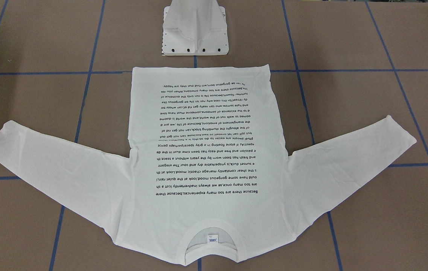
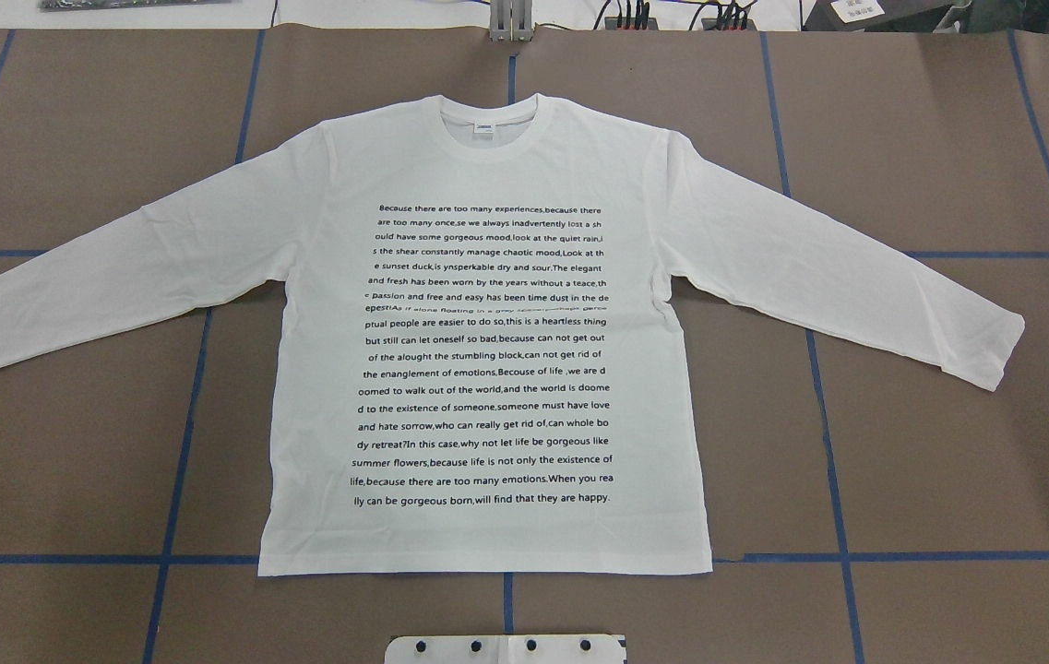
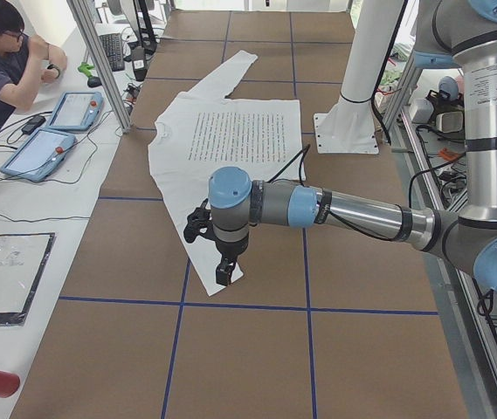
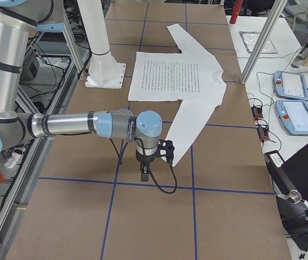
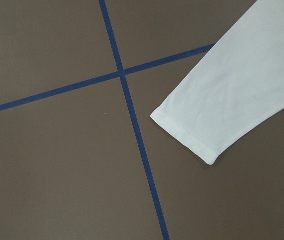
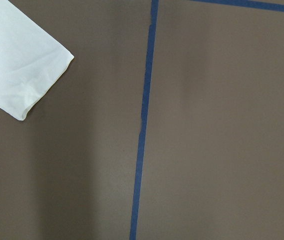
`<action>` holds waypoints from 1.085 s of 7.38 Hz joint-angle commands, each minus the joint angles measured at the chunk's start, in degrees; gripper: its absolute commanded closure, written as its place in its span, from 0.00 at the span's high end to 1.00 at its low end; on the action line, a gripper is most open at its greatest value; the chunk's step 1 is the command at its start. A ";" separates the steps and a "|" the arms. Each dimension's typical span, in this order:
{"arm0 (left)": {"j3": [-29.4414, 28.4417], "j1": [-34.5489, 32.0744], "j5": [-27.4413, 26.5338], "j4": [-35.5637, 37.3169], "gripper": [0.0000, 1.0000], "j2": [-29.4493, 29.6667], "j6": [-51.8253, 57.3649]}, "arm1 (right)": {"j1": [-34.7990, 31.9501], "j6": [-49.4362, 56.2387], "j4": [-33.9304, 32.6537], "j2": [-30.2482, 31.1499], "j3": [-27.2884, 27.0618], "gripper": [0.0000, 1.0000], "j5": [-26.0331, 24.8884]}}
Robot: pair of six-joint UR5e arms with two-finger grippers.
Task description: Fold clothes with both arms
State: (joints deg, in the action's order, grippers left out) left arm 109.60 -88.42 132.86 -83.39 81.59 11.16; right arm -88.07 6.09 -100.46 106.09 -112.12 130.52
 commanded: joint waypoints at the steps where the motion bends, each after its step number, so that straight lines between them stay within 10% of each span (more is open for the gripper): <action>1: 0.44 0.96 -1.97 -0.02 1.00 -0.03 0.26 | 0.00 0.06 0.00 0.00 0.06 1.00 0.00; 5: 0.79 1.05 -2.34 -0.02 1.00 2.51 -0.27 | 1.84 -0.29 0.17 -8.04 0.32 1.00 0.26; 8: -11.57 0.88 -1.56 -17.97 1.00 9.65 0.08 | 1.84 -0.73 3.31 -14.75 6.70 1.00 0.79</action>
State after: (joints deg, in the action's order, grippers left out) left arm 103.04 -87.36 130.72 -93.55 89.79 10.92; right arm -86.26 5.50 -99.54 93.85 -109.06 130.84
